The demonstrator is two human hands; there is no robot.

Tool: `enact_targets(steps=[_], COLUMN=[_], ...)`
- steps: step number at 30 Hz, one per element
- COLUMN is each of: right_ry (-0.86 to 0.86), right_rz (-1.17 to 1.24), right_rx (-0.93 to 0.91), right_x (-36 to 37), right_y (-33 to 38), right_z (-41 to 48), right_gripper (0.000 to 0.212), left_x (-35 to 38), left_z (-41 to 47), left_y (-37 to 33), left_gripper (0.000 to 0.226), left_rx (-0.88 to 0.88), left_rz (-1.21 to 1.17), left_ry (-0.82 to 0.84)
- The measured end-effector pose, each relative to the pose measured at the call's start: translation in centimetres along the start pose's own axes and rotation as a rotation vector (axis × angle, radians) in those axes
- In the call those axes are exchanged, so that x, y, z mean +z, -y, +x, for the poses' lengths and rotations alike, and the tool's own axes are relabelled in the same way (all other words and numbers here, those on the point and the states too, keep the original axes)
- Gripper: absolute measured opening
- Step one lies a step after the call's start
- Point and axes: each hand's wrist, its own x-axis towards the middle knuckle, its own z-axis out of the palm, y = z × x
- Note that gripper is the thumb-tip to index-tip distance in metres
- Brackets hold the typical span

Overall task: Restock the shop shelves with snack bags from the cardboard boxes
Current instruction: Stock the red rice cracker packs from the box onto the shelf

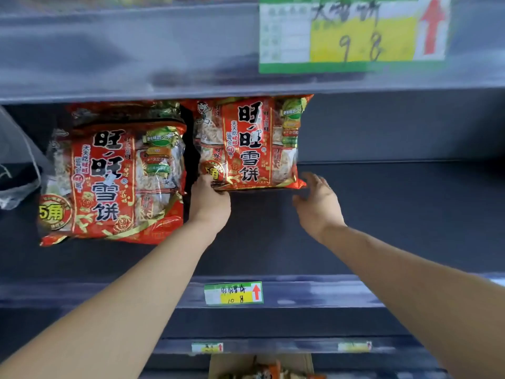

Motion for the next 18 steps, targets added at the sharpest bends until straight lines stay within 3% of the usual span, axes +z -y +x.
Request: enact_targets(steps=[9, 18], right_ry=[0.116, 0.032], right_rz=[-0.218, -0.361], right_rx=[0.005, 0.133], right_x=[-9.5, -27.8], right_y=[-4.6, -17.4], right_z=[-8.7, -21.4], right_gripper=[0.043, 0.038], left_x=[4.3, 16.3], left_z=[-13.6, -33.4], left_y=[-7.0, -14.5], left_gripper=[0.028, 0.025], left_rx=[0.224, 0.387], left_rz=[0.039, 0.029], left_ry=[0.298, 0.725])
